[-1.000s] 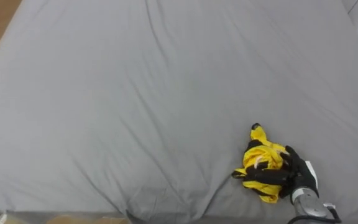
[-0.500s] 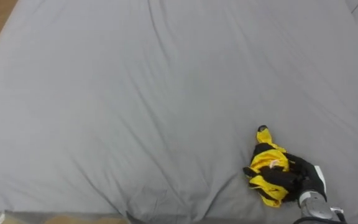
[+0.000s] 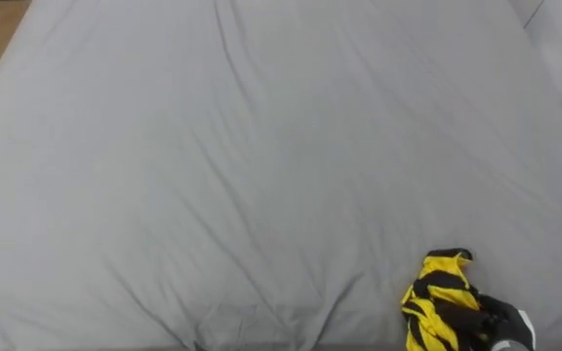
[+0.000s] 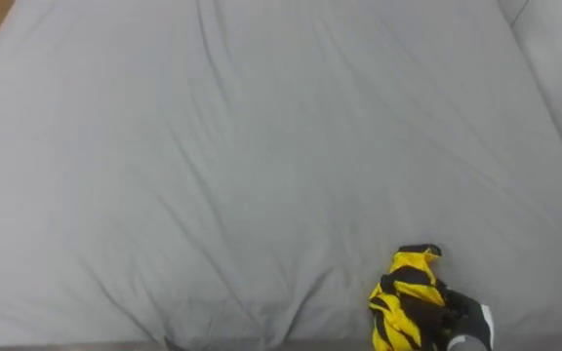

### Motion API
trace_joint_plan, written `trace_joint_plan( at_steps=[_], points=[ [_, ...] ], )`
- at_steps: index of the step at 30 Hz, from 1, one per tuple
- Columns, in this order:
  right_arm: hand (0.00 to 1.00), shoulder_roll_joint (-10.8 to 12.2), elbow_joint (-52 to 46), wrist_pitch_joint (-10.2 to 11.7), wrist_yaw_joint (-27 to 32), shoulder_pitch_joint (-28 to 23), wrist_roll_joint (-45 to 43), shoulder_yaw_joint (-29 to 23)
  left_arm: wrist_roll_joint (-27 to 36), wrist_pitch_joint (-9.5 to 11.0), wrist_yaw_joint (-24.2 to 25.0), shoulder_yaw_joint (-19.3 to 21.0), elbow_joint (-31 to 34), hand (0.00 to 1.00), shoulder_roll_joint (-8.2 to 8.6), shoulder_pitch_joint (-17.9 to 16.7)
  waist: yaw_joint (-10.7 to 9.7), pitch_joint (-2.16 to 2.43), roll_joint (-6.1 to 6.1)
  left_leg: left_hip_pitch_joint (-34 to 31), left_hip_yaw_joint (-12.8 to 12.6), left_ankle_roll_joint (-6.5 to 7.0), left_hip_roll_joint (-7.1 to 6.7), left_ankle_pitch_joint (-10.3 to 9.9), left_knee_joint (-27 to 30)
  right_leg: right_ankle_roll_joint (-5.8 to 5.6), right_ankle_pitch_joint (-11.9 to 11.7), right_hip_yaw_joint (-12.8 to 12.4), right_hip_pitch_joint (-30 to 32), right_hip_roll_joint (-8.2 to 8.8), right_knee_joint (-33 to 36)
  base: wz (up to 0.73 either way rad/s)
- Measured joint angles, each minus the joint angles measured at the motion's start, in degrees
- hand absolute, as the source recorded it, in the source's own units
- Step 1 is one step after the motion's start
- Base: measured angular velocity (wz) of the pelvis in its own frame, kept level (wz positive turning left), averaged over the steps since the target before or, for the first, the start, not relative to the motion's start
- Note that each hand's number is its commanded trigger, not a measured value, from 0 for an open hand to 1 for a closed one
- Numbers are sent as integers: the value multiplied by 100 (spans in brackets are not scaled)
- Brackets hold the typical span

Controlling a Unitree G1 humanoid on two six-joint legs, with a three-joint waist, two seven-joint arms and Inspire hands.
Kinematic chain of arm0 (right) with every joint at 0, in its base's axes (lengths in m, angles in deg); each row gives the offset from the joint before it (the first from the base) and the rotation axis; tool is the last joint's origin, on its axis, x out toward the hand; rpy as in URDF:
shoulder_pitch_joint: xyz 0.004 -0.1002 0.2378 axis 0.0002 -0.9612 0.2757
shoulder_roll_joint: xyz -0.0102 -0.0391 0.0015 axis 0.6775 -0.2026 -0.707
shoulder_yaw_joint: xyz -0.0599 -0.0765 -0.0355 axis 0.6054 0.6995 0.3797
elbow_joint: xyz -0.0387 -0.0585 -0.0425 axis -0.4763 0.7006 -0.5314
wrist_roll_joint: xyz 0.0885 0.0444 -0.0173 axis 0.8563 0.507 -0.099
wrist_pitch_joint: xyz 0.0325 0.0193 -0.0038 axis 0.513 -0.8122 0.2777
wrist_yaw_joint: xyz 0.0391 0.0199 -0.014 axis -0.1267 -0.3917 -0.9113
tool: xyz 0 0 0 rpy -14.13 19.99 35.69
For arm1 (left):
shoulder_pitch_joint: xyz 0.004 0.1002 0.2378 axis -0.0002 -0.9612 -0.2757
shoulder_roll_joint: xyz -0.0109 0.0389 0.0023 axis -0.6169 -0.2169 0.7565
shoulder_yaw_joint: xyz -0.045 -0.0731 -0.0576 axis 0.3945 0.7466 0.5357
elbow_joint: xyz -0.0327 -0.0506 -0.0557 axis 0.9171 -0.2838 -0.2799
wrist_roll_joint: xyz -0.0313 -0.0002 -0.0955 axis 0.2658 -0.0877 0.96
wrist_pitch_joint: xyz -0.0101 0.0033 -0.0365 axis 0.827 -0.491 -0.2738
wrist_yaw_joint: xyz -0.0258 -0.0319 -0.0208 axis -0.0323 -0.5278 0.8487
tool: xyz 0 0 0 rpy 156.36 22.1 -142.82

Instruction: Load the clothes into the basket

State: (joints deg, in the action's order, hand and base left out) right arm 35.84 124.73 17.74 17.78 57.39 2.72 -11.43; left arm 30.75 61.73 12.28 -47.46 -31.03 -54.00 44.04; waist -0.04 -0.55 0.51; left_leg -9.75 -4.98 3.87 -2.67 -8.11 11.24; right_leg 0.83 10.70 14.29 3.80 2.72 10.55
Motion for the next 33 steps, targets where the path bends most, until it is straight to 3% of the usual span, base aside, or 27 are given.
trace_joint_plan(
  at_steps=[5,7,10,12,14,18,21,23,25,28,33],
  points=[
    [100,-31,-1307,-196,28,-424,476,-396,-234,-19,-71,345,159,0,24,-266,-166,-18,-79,446,-161,1,-14,-1,-190,-48,34,-237,-282,13,-9,-18],
    [100,-38,-1963,-226,99,-518,564,-570,-381,-20,-85,540,163,0,20,-329,-220,3,-110,548,-264,5,-18,-7,-220,-66,59,-328,-364,13,-58,-23],
    [100,-79,-2593,-215,231,-559,800,-662,-478,-40,-146,616,152,0,-3,-338,-330,14,-249,691,-391,7,-14,-17,-236,-69,60,-423,-495,12,-198,-17],
    [100,-79,-2940,-218,311,-697,819,-691,-496,-104,-178,601,155,0,5,-322,-348,49,-311,772,-434,3,-6,-25,-260,-69,62,-515,-531,-12,-197,-18],
    [100,-80,-3392,-291,389,-884,817,-728,-506,-238,-228,603,166,0,43,-287,-442,50,-345,893,-514,7,5,-35,-297,-71,63,-641,-590,-28,-184,-21],
    [100,-79,-4000,-409,343,-1221,867,-846,-624,-425,-253,610,271,0,62,-269,-509,52,-346,1034,-794,-8,80,-97,-315,-67,39,-945,-587,-88,-141,-44],
    [100,-75,-4151,-416,272,-1329,836,-986,-805,-470,-277,610,283,0,65,-144,-698,51,-348,1112,-1021,-31,139,-134,-317,-53,28,-1138,-535,-131,-71,-39],
    [100,-59,-4219,-444,269,-1378,737,-1102,-850,-697,-296,623,239,0,67,-133,-813,51,-356,1170,-1238,-64,198,-181,-315,-29,8,-1328,-485,-187,-52,-58],
    [100,-58,-4213,-471,264,-1476,703,-1192,-903,-751,-344,620,226,0,57,-199,-891,44,-378,1214,-1384,-82,238,-207,-315,-18,-5,-1472,-479,-225,-60,-43],
    [100,-36,-4195,-559,239,-1642,563,-1267,-922,-890,-376,602,224,0,56,-300,-973,45,-344,1271,-1613,-122,315,-309,-244,-9,-22,-1738,-474,-309,-76,-39],
    [100,-4,-4122,-660,180,-1811,578,-1311,-927,-1030,-389,565,145,0,67,-358,-1161,23,-228,1263,-1817,-131,344,-337,-261,-9,-31,-1885,-360,-340,11,-23]
  ],
)
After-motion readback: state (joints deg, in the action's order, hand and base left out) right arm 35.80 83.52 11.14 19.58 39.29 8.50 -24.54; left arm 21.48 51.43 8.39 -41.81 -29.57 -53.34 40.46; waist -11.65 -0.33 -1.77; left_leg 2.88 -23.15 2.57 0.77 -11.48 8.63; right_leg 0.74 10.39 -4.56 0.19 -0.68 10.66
